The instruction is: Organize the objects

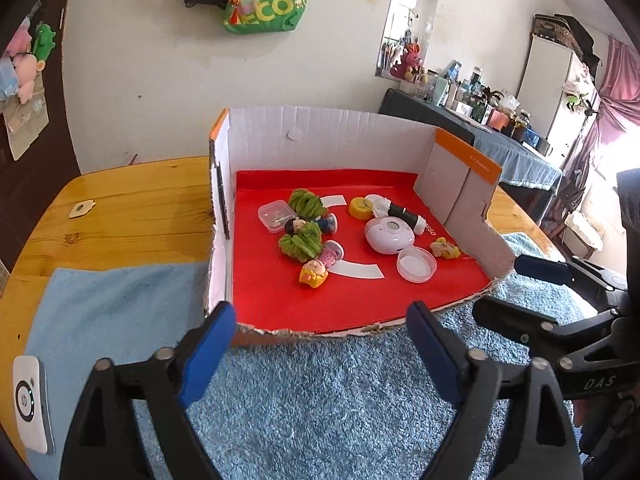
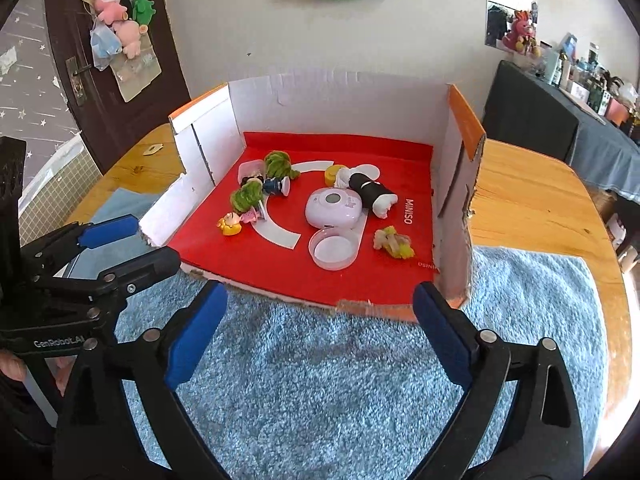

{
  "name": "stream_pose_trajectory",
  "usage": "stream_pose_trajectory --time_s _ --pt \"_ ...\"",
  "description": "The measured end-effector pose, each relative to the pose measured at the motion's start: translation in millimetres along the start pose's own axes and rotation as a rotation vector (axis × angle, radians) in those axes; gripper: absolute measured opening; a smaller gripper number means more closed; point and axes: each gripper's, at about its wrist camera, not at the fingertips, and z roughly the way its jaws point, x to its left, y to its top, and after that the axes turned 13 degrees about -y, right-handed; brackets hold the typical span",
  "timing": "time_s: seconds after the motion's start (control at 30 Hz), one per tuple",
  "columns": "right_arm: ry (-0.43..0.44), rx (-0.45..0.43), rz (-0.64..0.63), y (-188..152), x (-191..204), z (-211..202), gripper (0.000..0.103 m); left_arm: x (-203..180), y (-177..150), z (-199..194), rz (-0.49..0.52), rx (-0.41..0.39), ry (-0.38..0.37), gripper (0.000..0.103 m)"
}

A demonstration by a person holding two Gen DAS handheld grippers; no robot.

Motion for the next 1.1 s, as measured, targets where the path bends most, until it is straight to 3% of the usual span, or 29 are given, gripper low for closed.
stream_pose_trajectory --time_s 0.2,0.63,1.1 --pt "-0.006 -0.006 0.002 -9.7 2.2 -9.4 0.097 -5.0 -7.2 -11.3 0.013 -0.028 0.010 0.103" --pt "-0.035 0.000 0.028 -36.6 1.2 -12.8 0.101 -9.3 -33.5 -14.1 0.030 -0.009 0.045 0.103" --pt "-0.061 0.029 0.082 -67.4 -5.0 4.1 0.103 1.3 -64.5 -4.1 -0.035 0.034 0.077 0.103"
